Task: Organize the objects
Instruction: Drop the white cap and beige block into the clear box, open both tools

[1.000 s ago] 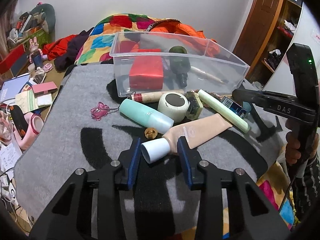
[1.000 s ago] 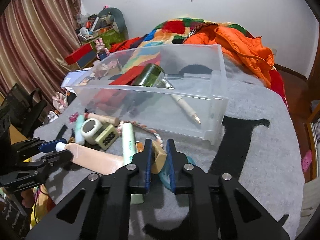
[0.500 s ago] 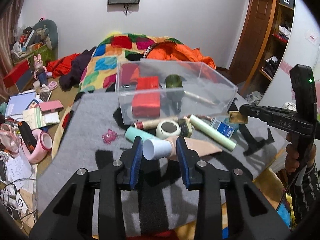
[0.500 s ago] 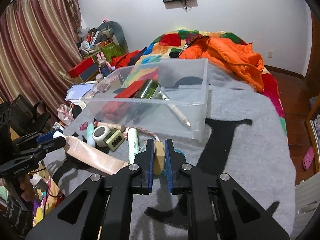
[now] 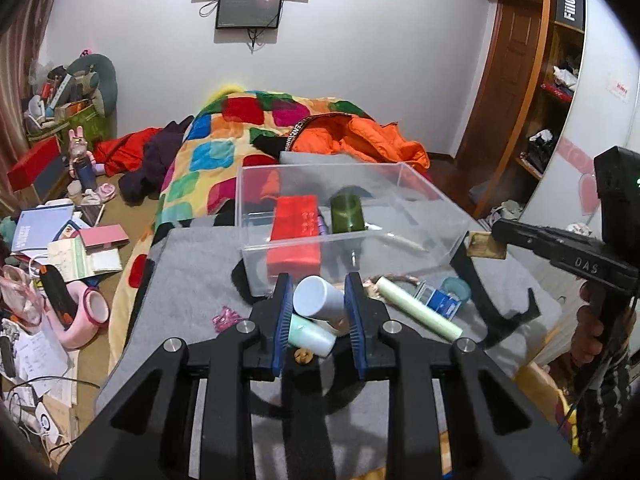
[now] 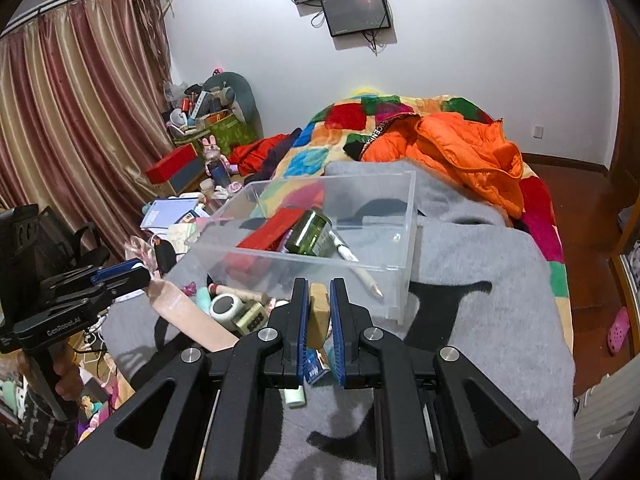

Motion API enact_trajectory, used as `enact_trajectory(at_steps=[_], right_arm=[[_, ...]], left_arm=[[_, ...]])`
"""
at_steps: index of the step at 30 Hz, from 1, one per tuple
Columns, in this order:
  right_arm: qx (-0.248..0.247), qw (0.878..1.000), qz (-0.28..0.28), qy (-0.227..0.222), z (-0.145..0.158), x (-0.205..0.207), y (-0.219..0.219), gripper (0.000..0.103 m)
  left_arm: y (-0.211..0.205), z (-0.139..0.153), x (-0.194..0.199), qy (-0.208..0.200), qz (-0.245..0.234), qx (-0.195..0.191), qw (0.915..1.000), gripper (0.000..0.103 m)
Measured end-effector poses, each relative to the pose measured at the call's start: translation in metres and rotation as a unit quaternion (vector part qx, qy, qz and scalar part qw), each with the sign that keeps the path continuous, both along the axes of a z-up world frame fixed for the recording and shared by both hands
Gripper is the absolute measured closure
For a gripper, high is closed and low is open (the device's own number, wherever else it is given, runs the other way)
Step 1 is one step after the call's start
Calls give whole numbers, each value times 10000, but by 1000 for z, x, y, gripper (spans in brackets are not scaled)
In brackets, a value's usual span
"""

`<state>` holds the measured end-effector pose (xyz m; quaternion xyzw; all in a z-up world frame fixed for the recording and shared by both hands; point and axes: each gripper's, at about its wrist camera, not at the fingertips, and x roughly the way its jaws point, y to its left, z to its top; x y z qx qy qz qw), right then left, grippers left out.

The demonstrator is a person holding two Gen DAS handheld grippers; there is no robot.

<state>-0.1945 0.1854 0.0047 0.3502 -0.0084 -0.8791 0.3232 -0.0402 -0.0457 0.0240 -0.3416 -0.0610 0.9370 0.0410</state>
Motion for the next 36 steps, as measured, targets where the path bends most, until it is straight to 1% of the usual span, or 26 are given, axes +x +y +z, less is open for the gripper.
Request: enact_trajectory(at_steps=[4, 11, 15, 18, 22, 28, 32, 34, 36], right_arm=[[-87, 9999, 5, 63, 7, -2, -2, 93], [-273, 9993, 27, 258, 23, -4, -7, 93], [-320, 9989, 34, 335, 30, -9, -11, 93], [-331, 9987, 30, 387, 32, -14, -13, 94], [-380, 9984, 28, 424, 35, -22, -15, 95], [-209, 9990, -36, 406, 31, -39, -22, 95], [-76, 9997, -1, 249, 19, -38, -13, 94], [115, 9998, -44, 126, 10, -36, -9, 92], [318, 9994, -115, -19, -6, -33, -2, 83]], left_arm=[[2, 14, -3, 157, -62, 5, 9999, 80], [9, 40, -9, 453, -153, -136, 9988, 80], [9, 52, -16, 568, -141, -199, 9981, 80], [7, 61, -22, 660, -159, -155, 9976, 80], [5, 73, -33, 811, -93, -236, 9964, 80], [-1, 79, -59, 938, 177, -316, 9949, 80], [-10, 72, -79, 871, 291, -132, 9957, 80], [-14, 65, -89, 786, 316, -3, 9964, 80], [-18, 55, -98, 691, 328, 104, 9970, 80]])
